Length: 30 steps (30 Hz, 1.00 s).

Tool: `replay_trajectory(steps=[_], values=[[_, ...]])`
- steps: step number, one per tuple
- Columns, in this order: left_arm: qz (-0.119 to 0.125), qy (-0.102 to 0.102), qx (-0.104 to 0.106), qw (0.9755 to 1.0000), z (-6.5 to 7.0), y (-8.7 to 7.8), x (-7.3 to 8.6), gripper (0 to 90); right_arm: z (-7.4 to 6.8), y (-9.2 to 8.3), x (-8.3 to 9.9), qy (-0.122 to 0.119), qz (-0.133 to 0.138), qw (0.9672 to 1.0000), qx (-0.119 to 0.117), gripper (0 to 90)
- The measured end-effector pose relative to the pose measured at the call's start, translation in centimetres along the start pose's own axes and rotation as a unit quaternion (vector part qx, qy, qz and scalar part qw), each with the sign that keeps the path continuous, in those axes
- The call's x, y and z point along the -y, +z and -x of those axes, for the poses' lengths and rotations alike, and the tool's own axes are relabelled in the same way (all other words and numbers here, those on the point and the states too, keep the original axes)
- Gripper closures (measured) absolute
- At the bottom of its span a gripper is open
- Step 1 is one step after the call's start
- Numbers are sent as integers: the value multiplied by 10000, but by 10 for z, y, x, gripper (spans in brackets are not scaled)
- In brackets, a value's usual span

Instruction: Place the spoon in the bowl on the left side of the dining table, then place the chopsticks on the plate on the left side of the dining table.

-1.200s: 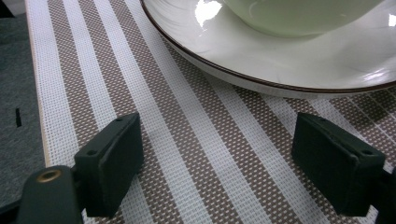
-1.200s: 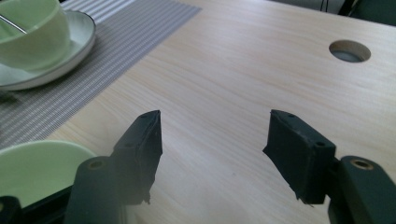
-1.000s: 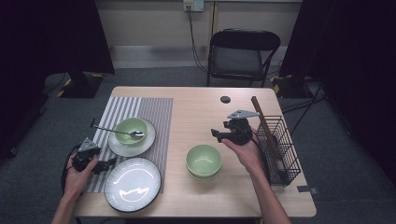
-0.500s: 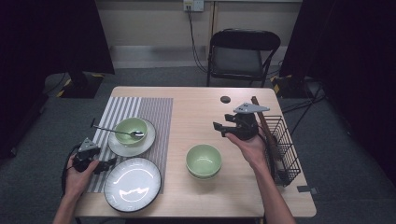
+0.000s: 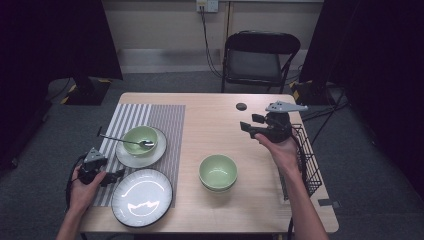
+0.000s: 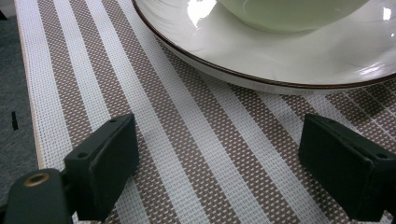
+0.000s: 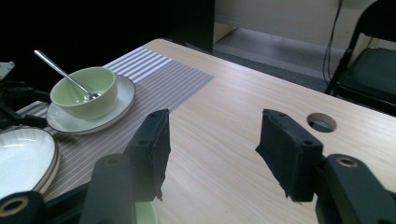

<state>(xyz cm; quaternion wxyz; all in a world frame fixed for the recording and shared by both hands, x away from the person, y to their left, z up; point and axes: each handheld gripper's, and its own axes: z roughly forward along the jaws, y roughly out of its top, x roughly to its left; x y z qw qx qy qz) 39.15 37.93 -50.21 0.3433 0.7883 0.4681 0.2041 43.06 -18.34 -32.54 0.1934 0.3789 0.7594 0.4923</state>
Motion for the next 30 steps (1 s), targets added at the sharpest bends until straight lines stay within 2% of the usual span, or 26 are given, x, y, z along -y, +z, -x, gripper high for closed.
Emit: replay_trajectory(steps=[12,17,22,30], values=[[3,-1,0,10000,0,0,0,116,16,-14,-2,80,-50,9998,197,428],[2,2,-5,10000,0,0,0,116,25,-17,2,199,-14,9994,280,426],[2,-2,1,10000,0,0,0,116,30,-23,4,212,10,9992,340,424],[1,-5,3,10000,0,0,0,116,46,-31,10,324,-3,9979,563,433]])
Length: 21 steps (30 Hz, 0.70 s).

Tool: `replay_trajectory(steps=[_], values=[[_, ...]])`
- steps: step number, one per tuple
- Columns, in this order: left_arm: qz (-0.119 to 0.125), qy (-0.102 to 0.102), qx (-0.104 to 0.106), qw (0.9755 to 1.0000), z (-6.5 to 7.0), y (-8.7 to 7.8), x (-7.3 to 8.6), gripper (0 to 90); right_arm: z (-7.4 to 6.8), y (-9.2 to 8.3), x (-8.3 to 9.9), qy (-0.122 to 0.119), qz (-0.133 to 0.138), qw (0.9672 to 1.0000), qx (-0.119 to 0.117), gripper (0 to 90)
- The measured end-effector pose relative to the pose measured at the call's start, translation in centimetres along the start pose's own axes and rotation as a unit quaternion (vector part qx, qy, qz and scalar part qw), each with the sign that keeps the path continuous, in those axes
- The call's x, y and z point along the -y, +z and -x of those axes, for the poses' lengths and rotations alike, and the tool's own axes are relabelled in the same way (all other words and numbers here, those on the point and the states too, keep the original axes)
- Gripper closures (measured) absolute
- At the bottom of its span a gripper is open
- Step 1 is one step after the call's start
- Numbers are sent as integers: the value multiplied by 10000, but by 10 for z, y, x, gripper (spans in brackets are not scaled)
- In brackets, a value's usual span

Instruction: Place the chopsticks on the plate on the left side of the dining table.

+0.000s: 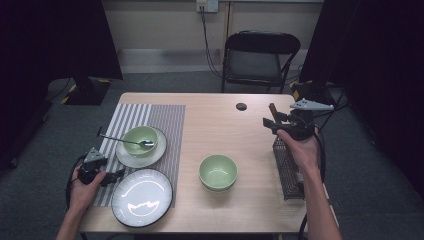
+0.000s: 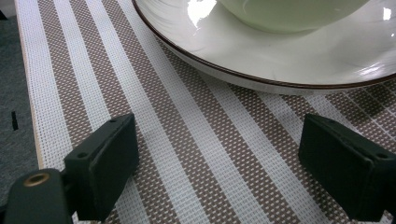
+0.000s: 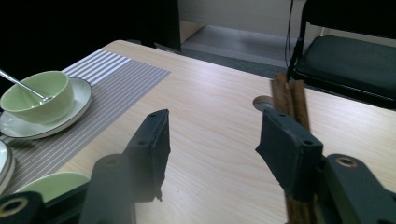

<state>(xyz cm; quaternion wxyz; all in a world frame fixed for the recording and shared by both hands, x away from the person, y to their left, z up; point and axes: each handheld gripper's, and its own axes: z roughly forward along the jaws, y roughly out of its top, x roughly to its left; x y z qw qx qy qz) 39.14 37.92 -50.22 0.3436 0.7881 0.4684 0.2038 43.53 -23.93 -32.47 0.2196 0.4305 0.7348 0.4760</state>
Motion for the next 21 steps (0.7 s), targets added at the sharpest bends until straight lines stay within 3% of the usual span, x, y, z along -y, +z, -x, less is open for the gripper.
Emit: replay_trajectory(steps=[8,21], values=[[0,2,0,10000,0,0,0,116,12,1,5,152,-32,9999,51,456],[-1,1,1,10000,0,0,0,116,16,9,12,111,-232,9994,241,496]])
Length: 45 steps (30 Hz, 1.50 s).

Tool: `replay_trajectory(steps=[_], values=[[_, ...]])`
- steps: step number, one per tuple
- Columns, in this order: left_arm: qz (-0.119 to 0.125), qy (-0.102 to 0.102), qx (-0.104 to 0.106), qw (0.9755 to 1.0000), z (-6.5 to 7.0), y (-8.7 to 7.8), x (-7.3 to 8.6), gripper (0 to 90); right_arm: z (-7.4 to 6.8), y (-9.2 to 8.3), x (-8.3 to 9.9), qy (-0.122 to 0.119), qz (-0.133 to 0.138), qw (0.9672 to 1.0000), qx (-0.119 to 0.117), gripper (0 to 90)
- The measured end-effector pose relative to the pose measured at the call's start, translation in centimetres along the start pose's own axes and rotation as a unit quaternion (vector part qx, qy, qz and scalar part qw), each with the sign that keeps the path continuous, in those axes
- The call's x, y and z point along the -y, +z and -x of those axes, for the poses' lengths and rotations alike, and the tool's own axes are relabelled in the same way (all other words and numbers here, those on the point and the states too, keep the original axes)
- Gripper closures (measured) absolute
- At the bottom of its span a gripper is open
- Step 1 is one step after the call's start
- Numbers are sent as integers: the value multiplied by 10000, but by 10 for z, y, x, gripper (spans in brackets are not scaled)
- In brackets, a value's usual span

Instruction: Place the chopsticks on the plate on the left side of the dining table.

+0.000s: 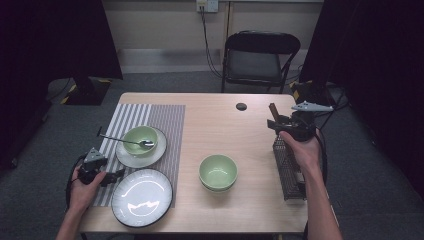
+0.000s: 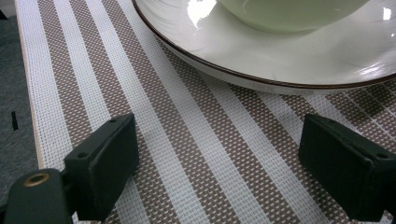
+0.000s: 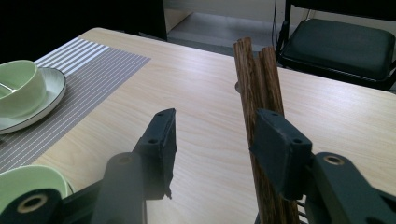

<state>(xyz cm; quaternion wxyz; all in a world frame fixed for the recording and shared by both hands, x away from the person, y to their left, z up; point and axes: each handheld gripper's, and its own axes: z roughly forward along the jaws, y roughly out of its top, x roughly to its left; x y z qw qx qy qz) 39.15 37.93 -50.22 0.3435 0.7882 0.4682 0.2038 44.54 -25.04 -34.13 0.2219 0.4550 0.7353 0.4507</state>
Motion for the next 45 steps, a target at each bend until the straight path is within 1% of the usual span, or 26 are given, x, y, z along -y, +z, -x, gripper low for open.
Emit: replay_trajectory(steps=[4,9,14,15,18,20,22,24,27,32,36,40,41,43,45], values=[[0,2,1,10000,0,0,0,116,2,-1,2,21,70,10000,27,497],[-3,6,0,10000,0,0,0,116,6,-4,2,46,169,9998,124,499],[-2,3,5,10000,0,0,0,116,8,2,3,67,54,9998,172,518],[-1,4,2,10000,0,0,0,116,8,3,4,76,53,9998,154,553],[-7,4,3,10000,0,0,0,116,7,5,6,60,-10,9999,97,565],[-4,3,0,10000,0,0,0,116,4,5,7,24,11,10000,40,593],[-2,5,2,10000,0,0,0,116,3,5,7,-46,-25,10000,38,608],[0,3,2,10000,0,0,0,116,3,3,8,9,-9,10000,4,621],[3,-1,0,10000,0,0,0,116,3,-1,10,-18,13,10000,-4,645],[-3,7,-4,10000,0,0,0,116,3,-5,15,-15,-43,9999,-90,669],[1,-2,2,10000,0,0,0,116,5,-5,20,-24,-145,9998,-98,681],[-3,7,-4,10000,0,0,0,116,5,-4,22,5,-274,9996,-79,691],[-4,7,-5,10000,0,0,0,116,4,-5,22,-23,-289,9996,-58,698],[-5,5,1,10000,0,0,0,116,3,-5,22,-26,-306,9995,-41,719],[-3,6,-4,10000,0,0,0,116,5,-6,22,9,-303,9995,-32,772]])
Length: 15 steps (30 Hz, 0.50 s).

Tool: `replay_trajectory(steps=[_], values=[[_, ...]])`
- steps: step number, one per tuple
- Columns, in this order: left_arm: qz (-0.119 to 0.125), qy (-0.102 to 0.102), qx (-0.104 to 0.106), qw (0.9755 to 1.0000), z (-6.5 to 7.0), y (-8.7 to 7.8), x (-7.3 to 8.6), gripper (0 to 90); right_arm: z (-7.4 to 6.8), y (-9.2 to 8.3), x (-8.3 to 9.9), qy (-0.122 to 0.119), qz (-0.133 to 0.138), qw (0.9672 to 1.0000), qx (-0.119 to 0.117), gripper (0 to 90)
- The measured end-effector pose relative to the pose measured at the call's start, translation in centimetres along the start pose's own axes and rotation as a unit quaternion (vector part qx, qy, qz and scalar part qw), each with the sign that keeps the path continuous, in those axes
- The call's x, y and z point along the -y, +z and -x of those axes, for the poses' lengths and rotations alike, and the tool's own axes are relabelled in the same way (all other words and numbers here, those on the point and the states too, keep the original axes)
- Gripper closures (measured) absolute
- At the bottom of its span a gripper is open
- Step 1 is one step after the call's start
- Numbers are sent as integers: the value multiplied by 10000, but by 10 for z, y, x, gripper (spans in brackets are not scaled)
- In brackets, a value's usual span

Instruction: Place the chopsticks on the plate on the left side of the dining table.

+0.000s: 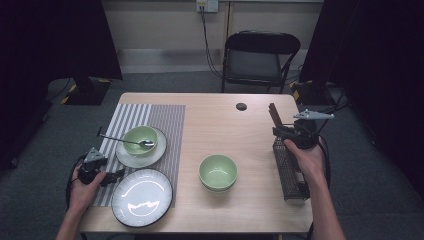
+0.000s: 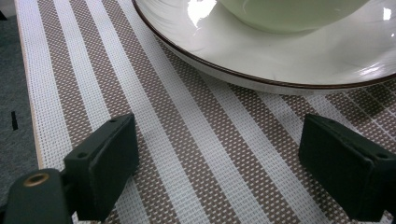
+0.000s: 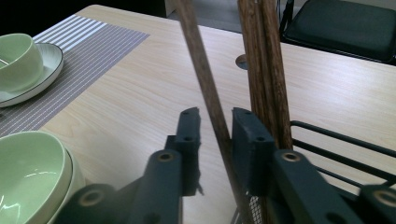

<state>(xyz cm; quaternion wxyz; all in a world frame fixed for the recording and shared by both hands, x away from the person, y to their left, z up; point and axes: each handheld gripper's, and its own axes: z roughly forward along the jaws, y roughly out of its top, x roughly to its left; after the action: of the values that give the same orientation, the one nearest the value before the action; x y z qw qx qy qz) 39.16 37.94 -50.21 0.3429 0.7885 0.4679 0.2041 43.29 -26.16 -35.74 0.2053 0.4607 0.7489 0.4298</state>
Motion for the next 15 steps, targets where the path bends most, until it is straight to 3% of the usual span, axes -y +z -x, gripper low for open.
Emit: replay_trajectory(steps=[15], values=[[0,1,0,10000,0,0,0,116,-1,-10,-16,43,419,9991,-84,814]])
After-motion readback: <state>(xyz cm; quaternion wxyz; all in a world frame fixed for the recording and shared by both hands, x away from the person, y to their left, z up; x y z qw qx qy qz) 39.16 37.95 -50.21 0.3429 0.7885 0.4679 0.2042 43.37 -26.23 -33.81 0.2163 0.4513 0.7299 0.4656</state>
